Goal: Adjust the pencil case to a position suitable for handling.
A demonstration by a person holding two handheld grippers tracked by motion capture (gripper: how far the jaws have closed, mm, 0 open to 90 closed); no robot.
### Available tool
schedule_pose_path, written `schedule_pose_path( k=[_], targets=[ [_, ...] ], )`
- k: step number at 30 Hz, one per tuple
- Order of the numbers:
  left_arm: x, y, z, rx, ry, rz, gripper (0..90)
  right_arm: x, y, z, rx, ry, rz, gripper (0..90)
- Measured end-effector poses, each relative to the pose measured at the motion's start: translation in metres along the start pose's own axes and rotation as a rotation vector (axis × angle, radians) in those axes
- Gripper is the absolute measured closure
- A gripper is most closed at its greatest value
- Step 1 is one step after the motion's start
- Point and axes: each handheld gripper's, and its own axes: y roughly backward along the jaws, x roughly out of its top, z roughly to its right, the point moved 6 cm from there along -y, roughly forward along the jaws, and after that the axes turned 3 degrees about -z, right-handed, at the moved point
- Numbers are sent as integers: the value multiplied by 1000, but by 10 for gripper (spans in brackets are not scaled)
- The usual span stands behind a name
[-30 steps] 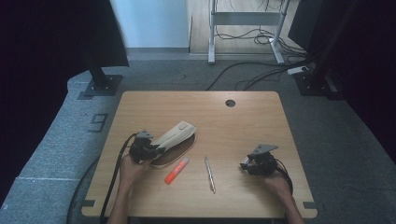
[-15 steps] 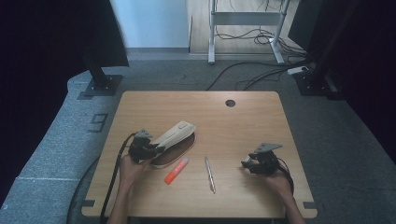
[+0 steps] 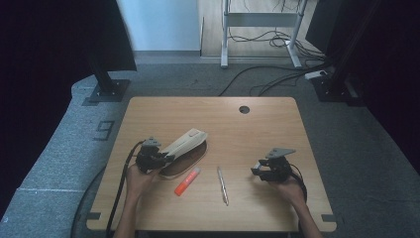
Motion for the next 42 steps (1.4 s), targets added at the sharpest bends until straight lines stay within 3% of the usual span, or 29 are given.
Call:
schedule_pose_path(
  k=[17,42],
  targets=[
    [0,2,-1,-4,-1,7,759,38,-19,-15,34,40,22,455],
    [1,5,-1,-11,3,21,756,82,-63,-34,50,83,17,455]
  ],
)
